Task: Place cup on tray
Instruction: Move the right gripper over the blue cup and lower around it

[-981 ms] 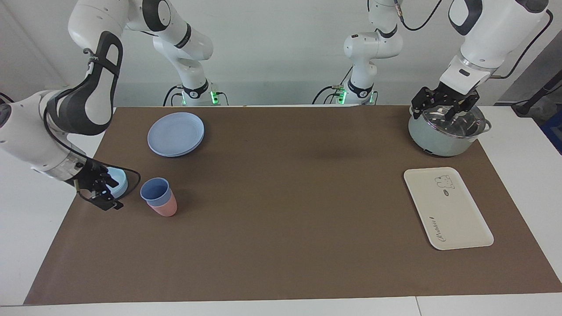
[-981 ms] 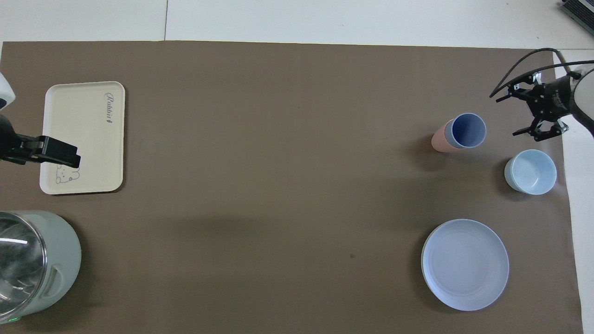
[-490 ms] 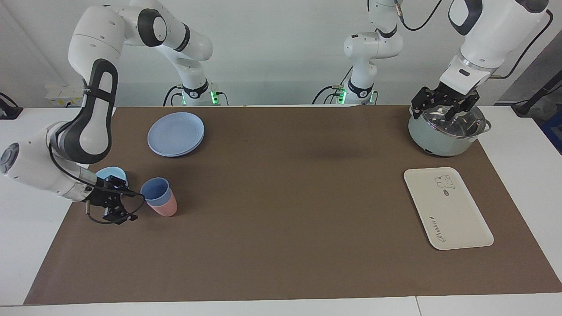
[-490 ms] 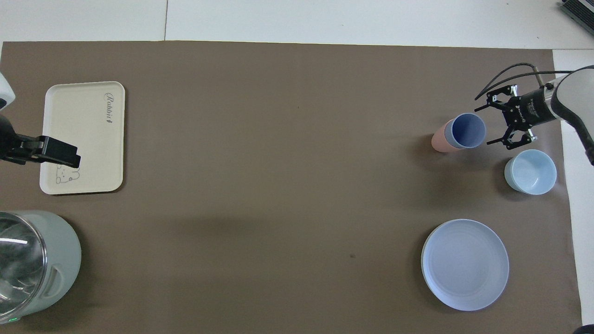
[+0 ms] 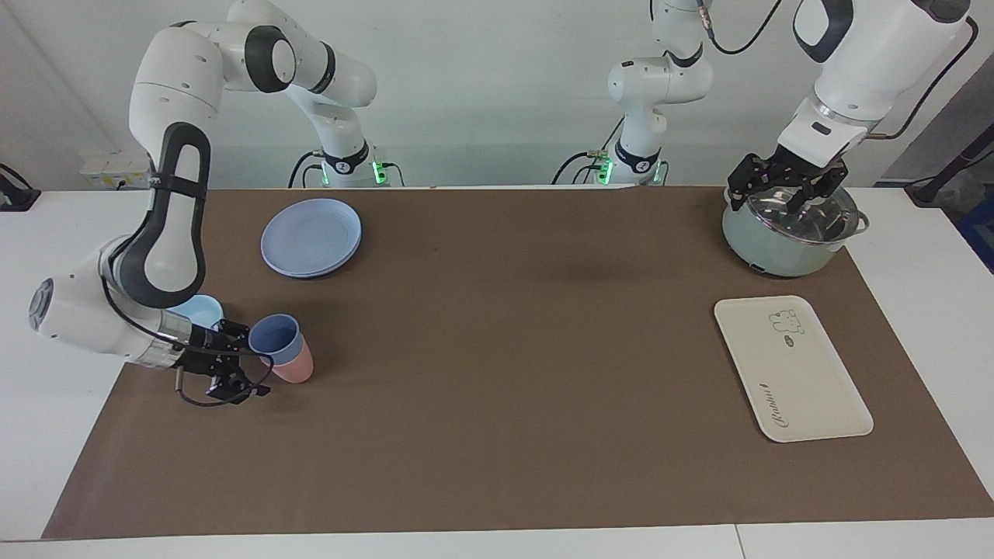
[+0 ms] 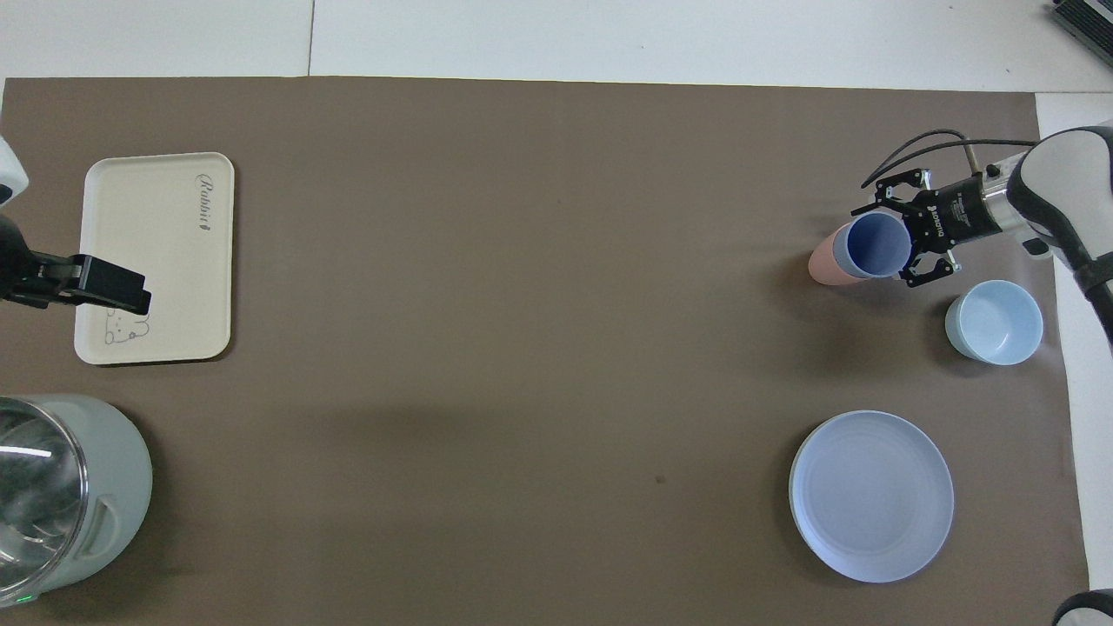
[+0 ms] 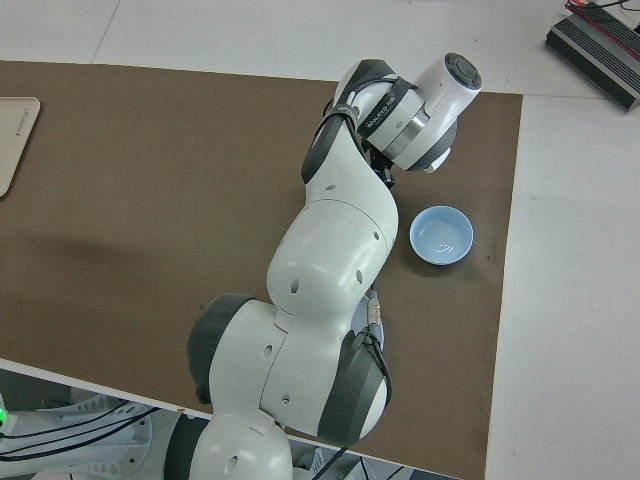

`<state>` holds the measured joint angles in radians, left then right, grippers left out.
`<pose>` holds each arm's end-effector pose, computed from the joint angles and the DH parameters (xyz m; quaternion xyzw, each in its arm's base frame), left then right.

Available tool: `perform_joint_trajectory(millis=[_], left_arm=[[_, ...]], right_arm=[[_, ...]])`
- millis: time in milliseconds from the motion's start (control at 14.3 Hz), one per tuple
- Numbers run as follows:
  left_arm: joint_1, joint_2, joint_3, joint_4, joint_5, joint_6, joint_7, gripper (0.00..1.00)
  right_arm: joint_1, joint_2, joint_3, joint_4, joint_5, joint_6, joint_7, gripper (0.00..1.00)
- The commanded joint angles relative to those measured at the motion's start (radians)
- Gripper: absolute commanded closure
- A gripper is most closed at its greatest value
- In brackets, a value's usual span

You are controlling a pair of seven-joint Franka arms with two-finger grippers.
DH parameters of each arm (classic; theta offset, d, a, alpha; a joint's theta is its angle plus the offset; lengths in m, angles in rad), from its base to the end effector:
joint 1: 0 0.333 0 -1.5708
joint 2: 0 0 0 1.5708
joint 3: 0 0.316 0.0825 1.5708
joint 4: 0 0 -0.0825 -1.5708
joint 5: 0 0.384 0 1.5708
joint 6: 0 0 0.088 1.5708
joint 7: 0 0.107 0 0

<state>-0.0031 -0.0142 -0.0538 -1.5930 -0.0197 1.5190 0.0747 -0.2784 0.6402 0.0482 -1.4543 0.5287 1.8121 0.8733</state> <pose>0.5431 -0.0333 0.6175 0.9973 -0.0659 -0.0298 0.0097 0.6795 -0.1221 0.3007 -0.7580 0.5840 0.2099 0.2007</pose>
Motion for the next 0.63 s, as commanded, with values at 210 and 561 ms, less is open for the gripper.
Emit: perform_joint_trajectory(millis=[210, 561], left_arm=[[0.014, -0.029, -0.006, -0.028, -0.005, -0.003, -0.006, 0.00], [0.051, -0.029, -0.006, -0.036, -0.005, 0.041, -0.006, 0.00]], right_arm=[[-0.015, -0.051, 0.005, -0.106, 0.086, -0.004, -0.031, 0.04], [-0.005, -0.062, 0.007, -0.127, 0.134, -0.011, -0.039, 0.05]])
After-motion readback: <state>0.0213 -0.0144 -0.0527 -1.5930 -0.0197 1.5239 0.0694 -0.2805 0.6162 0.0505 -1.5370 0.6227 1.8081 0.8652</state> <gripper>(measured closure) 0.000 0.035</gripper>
